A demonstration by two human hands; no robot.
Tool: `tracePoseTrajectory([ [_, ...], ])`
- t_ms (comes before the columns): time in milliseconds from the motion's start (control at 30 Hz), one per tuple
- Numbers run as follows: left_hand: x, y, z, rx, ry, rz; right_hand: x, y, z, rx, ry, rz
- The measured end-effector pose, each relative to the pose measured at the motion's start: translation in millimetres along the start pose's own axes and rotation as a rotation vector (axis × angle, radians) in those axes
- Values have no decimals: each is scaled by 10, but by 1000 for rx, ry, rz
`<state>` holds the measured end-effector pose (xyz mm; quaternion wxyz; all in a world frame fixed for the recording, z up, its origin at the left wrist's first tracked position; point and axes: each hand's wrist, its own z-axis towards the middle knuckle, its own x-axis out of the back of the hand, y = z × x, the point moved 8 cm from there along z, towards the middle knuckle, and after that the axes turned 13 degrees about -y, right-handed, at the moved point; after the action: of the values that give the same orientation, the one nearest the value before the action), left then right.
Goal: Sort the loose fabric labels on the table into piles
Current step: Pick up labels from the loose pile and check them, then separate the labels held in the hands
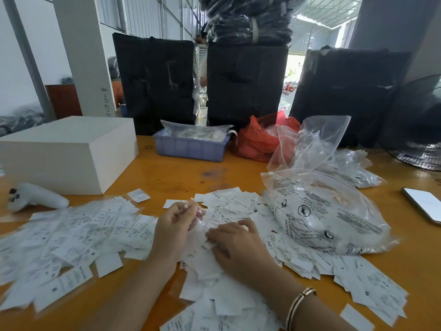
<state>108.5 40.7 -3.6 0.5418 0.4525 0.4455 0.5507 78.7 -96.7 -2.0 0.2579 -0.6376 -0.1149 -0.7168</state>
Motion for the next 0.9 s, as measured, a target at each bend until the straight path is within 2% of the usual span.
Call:
tracePoseTrajectory([
  [200,-2,-18,14,10,-9,-11,98,45,-18,-29,100,19],
  [333,-7,30,10,-20,-27,-15,222,250,-103,-160,230,288],
  [433,-4,21,14,8,-29,-20,266,407,-182,-231,342,583],
  [500,3,13,11,35,-37,-46,328,499,-245,-243,443,694],
  [567,-62,3,-4,59,-131,-140,396,555,-294,-233,510,717],
  [667,-280,-9,-59,104,-362,-213,493,501,-323,-120,565,673],
  [733,-346,-42,-79,145,-407,-182,509,421,-312,-56,563,589],
  [900,-351,-111,-73,230,-391,-221,398,325,-213,-1,390,549],
])
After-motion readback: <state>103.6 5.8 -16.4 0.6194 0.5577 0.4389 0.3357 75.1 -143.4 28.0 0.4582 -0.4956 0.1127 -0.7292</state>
